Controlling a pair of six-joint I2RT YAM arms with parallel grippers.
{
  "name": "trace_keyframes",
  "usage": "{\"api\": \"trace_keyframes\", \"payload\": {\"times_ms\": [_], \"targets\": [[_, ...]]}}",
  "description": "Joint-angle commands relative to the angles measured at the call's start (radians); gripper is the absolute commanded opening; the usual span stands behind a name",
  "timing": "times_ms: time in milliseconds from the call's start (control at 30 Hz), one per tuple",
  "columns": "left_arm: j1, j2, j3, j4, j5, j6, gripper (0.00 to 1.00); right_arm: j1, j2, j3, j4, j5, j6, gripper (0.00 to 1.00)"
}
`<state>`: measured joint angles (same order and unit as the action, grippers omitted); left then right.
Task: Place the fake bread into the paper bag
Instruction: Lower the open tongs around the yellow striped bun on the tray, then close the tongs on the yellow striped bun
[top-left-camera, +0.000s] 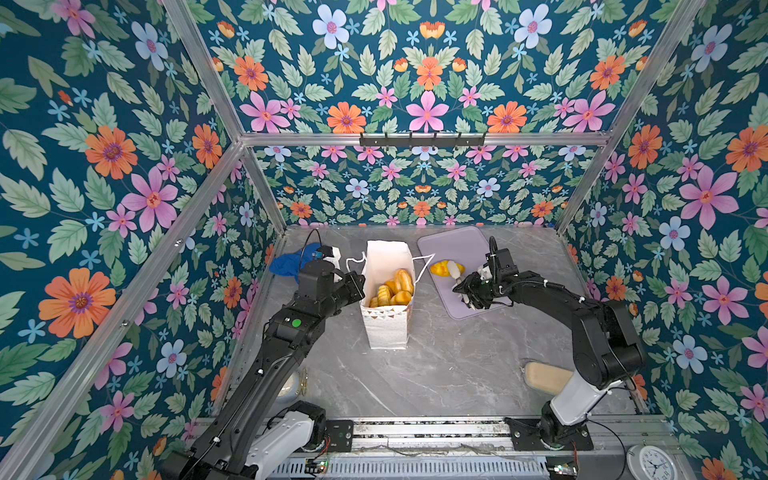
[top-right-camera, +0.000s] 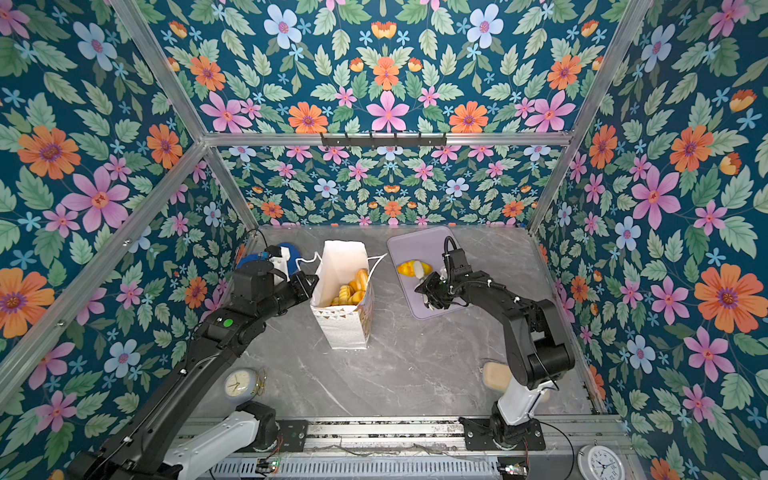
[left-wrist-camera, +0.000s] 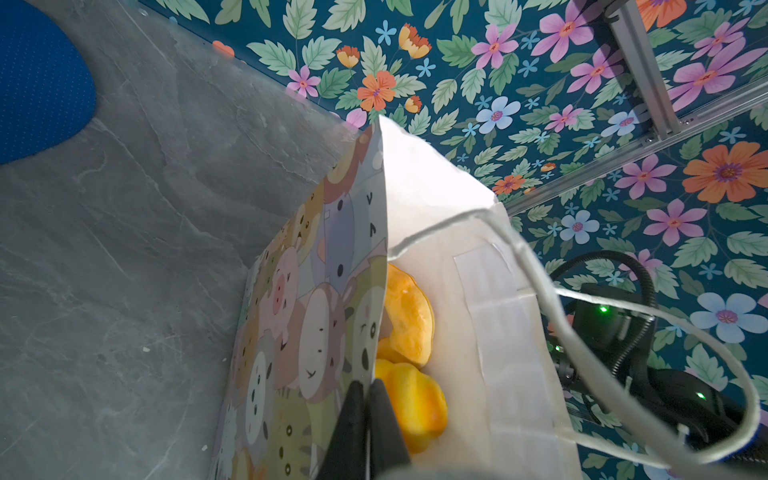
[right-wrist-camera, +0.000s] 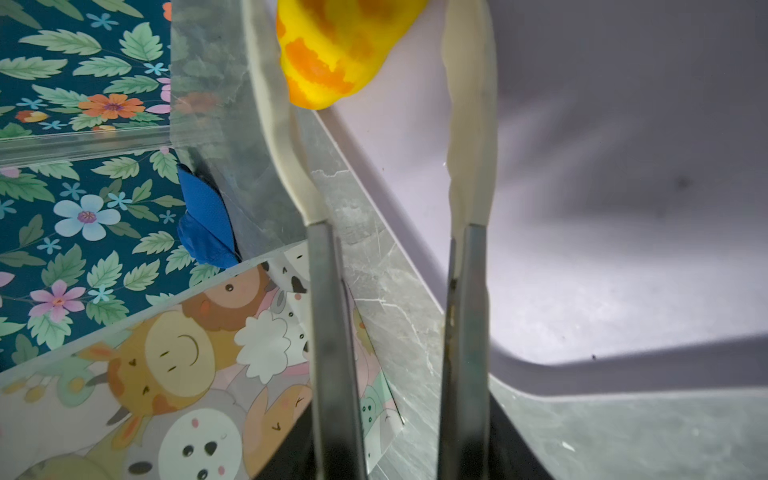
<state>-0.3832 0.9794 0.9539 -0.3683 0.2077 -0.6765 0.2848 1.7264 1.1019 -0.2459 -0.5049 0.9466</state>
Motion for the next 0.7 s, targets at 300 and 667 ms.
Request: {"api": "trace_keyframes", "payload": {"times_ms": [300, 667], "targets": [[0.002, 0.005, -0.012, -0.015, -0.003, 0.015, 0.08, -0.036, 0.145, 0.145, 0.02, -0.039, 0.015, 0.38], [0.003, 0.0, -0.015, -0.013, -0.004, 0.012, 0.08, -0.074, 0.133, 0.141, 0.0, -0.053, -0.023, 0.15]]}}
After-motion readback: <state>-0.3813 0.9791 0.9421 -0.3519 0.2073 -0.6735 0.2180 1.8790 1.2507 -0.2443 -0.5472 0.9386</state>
